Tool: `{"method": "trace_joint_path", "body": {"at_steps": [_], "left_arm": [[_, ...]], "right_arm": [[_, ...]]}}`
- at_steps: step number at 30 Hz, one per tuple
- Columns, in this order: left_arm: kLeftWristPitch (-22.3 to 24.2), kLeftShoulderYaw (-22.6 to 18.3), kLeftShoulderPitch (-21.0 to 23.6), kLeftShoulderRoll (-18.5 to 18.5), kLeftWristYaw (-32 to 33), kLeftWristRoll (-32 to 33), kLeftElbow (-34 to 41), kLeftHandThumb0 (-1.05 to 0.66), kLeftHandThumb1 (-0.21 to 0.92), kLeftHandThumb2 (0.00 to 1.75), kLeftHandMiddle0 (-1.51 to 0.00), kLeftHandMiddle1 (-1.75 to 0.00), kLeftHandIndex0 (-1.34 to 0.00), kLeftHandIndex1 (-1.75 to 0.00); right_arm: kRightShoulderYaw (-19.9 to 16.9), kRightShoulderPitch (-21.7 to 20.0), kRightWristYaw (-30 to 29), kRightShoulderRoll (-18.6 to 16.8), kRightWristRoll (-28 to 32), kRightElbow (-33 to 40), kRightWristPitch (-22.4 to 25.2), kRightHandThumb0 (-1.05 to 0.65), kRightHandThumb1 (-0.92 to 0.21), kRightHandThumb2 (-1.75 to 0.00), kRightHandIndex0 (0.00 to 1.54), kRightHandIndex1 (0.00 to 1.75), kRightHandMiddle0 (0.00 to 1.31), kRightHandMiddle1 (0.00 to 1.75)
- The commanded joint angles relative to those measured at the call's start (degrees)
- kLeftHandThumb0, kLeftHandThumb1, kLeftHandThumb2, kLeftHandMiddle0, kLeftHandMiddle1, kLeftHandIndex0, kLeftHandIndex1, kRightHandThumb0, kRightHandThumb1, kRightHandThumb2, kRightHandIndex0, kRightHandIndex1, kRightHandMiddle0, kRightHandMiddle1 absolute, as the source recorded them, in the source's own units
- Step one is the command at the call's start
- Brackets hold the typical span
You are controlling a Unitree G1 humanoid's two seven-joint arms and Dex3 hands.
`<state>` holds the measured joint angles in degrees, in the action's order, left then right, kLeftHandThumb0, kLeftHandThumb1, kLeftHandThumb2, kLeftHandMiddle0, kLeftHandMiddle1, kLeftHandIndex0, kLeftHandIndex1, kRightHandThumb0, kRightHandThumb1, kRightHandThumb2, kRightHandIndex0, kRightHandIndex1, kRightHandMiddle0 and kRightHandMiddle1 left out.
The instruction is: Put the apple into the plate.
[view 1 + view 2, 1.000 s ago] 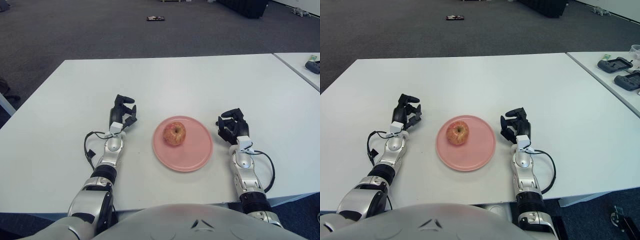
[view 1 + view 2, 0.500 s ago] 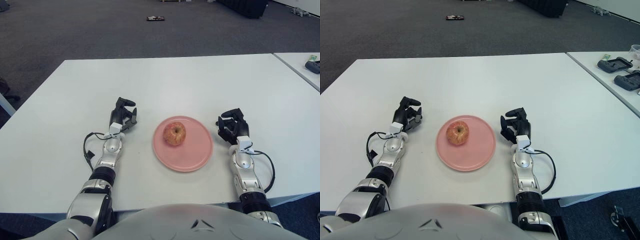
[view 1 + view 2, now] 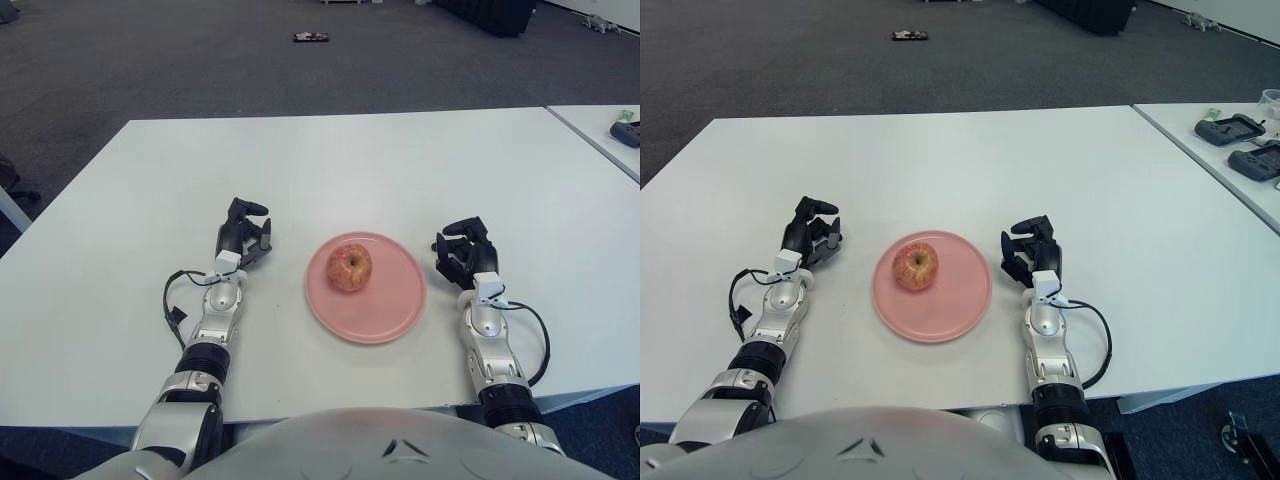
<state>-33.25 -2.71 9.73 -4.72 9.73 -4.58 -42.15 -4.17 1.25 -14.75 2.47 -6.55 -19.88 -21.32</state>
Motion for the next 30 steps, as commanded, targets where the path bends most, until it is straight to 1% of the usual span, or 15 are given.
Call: {"method": "trace_joint_path", "body": {"at_steps": [1, 7, 15, 23, 30], "left_arm": [[1.02, -0.1, -6.36, 2.25, 1.1, 0.13, -2.56, -0.38, 0.71, 0.83, -0.69, -1.75, -0.33, -1.75], [-0.82, -0.89, -6.86, 3.52, 3.07, 0.15, -2.65, -0.38, 0.68, 0.86, -0.72, -1.75, -0.34, -1.75], [-2.88, -1.23, -6.94, 4.22, 4.96, -0.12, -3.23, -0.39, 0.65, 0.89, -0.73, -1.75, -0.36, -1.75], [-4.54, -1.64, -7.25, 5.11, 6.64, 0.07, -3.26, -0.39, 0.64, 0.91, -0.71, -1.75, -0.37, -1.75], [-4.58, -1.83, -7.12, 5.29, 7.4, -0.02, -3.31, -0.39, 0.65, 0.9, -0.7, -1.75, -0.36, -1.75]], "right_arm": [[0.26, 0.68, 0.07, 0.08, -0.93, -0.86, 0.73, -0.36, -0.79, -0.7, 0.65, 1.22, 0.27, 1.75], [0.32, 0.74, 0.19, 0.15, -1.24, -0.62, 1.39, -0.36, -0.8, -0.7, 0.64, 1.22, 0.26, 1.75], [0.25, 0.73, 0.25, 0.04, -1.33, -0.58, 1.46, -0.36, -0.8, -0.7, 0.65, 1.23, 0.27, 1.75], [0.22, 0.73, 0.66, 0.01, -0.94, -0.55, 1.6, -0.36, -0.78, -0.73, 0.65, 1.24, 0.28, 1.75], [0.06, 0.76, 0.87, -0.06, -0.7, -0.66, 1.31, -0.36, -0.78, -0.72, 0.64, 1.23, 0.27, 1.75]]}}
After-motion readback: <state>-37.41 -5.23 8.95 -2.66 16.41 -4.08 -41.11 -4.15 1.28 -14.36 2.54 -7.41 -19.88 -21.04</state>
